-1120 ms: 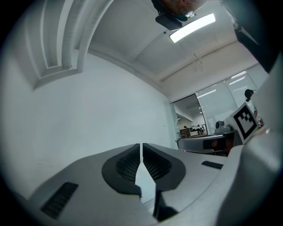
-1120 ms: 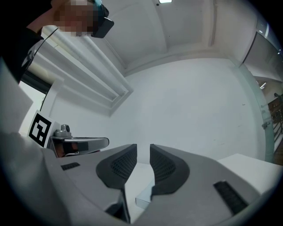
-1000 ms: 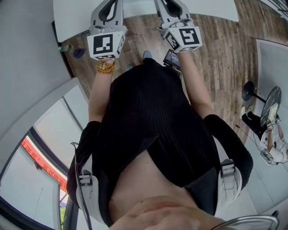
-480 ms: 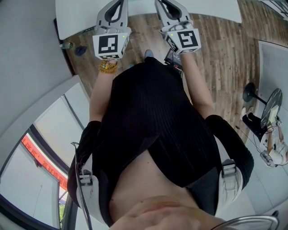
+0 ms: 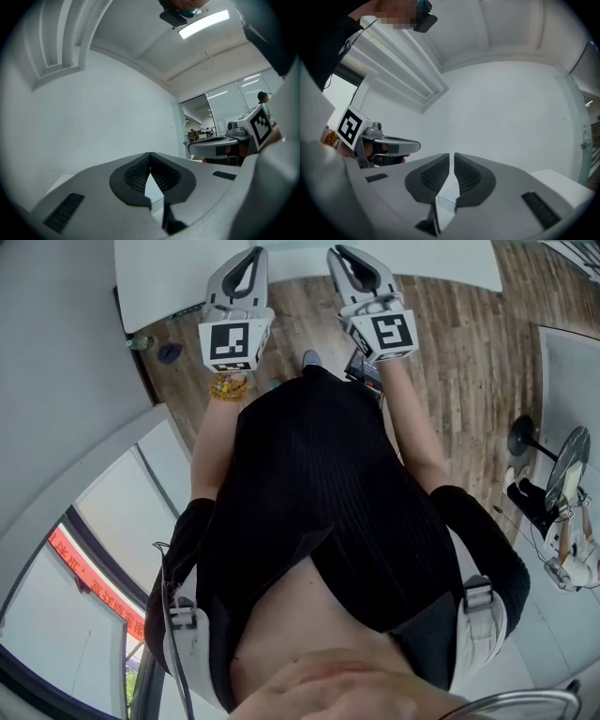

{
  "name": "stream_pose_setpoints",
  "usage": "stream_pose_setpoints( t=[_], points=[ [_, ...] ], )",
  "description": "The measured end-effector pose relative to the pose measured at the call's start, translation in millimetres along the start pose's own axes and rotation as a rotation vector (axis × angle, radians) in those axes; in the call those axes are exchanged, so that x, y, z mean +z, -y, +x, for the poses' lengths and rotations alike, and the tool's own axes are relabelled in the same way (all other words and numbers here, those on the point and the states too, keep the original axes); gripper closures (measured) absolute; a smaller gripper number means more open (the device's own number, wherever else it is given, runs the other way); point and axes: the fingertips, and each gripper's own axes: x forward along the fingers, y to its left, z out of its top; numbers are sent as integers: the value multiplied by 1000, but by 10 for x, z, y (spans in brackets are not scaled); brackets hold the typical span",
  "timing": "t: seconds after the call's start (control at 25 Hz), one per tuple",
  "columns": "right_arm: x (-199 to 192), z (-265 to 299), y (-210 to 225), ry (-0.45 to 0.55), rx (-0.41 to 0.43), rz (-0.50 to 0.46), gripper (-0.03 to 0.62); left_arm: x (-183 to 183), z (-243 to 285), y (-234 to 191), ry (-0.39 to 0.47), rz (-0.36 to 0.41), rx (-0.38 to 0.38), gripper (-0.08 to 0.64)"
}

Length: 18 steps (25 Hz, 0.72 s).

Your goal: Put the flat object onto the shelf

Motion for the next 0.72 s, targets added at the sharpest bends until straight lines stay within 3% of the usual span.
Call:
stream_pose_setpoints(
  t=[0.72],
  points=[
    [-213, -101, 391, -39, -10, 26, 548, -156, 231, 82, -39, 2, 13, 546]
  ],
)
